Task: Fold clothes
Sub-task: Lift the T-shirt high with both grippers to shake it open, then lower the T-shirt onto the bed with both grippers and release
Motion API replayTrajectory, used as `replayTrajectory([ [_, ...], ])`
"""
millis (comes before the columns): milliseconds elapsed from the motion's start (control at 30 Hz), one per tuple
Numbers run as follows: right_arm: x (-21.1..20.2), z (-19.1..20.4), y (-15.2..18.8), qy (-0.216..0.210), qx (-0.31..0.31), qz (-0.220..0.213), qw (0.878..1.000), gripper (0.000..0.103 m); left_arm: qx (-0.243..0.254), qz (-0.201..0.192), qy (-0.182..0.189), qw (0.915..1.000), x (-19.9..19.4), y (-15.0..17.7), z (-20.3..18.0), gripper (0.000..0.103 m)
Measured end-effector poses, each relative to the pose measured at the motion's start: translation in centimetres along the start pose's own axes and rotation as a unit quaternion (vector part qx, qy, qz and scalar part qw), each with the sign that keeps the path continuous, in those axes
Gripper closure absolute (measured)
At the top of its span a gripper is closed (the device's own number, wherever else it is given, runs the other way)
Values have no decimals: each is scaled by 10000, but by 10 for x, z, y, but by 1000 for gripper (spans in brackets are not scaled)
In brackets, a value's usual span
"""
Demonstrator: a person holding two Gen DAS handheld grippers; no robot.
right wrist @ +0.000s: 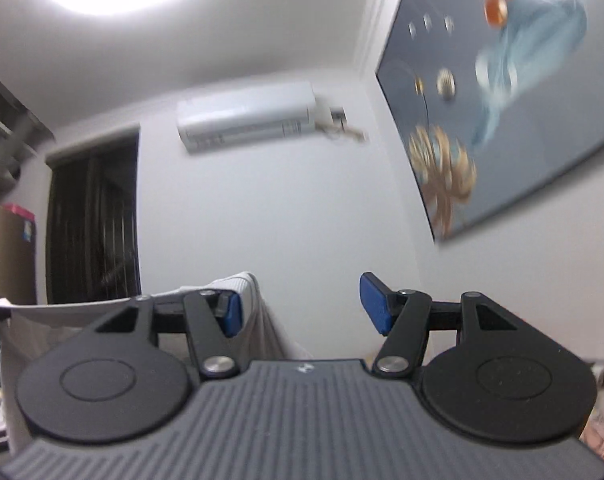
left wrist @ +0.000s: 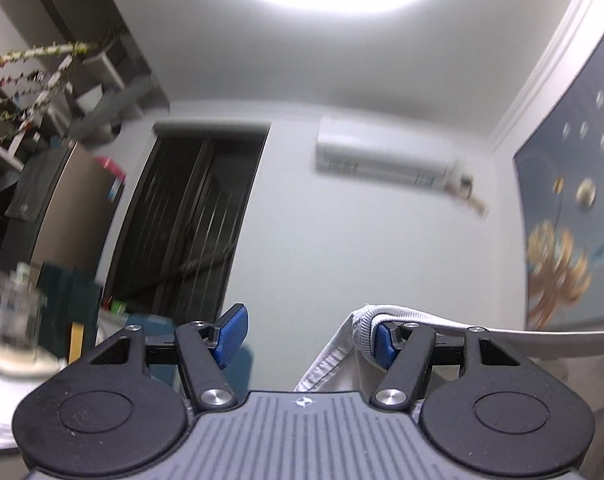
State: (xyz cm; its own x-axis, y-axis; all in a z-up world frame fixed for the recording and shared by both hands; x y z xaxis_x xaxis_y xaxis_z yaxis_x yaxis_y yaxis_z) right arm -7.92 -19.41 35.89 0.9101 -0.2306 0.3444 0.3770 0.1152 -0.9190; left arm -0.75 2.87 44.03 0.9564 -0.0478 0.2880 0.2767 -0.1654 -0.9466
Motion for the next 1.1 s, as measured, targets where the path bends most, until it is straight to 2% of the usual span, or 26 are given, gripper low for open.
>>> replayTrajectory([
  [67, -14, 2, -31, -37, -27, -147, 9999, 40, -17, -38, 125, 9999, -8, -30, -7, 37],
  [167, -22, 2, -59, 5, -235, -250, 9994, 40, -75, 130, 329, 9993, -13, -45, -18, 37],
  [233, -16, -4, -54, 56, -400, -120, 9991, 40, -123, 245, 382, 9989, -14, -39, -20, 37],
  [333, 9, -14, -21, 90, -493, 257, 9984, 40, -119, 530, 424, 9976, 0, -2, -18, 37],
  [400, 26, -19, 6, 100, -495, 553, 9972, 40, -141, 823, 426, 9956, 24, 37, -13, 36],
  [633, 109, -33, 139, 232, -543, 1506, 9868, 40, -133, 1804, 423, 9826, 132, 187, -5, 36],
  [700, 145, -37, 175, 292, -610, 1668, 9837, 40, -103, 2022, 406, 9785, 174, 230, 0, 36],
  [900, 269, -47, 293, 479, -676, 2267, 9704, 40, -73, 2617, 260, 9648, 299, 390, 8, 36],
  [1033, 353, -55, 386, 559, -777, 2493, 9637, 40, -53, 3009, 161, 9535, 382, 497, 13, 35],
  [1100, 388, -58, 446, 582, -930, 2650, 9580, 41, -43, 3202, 112, 9473, 423, 550, 16, 34],
])
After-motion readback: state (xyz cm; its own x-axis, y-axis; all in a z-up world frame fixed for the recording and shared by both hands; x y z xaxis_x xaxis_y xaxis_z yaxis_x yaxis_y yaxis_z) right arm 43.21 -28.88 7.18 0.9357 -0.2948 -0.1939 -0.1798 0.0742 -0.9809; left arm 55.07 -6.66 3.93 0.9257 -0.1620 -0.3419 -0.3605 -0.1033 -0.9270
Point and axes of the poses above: each gripper's, at about its wrist camera, not at the fingertips, and x roughly the way its jaws point, z to its left, y to its underside, the point moved 9 cm from there along x, roughly the way its jaws point, and after that the axes turned 1 degree about y, right-handed, at the moved point
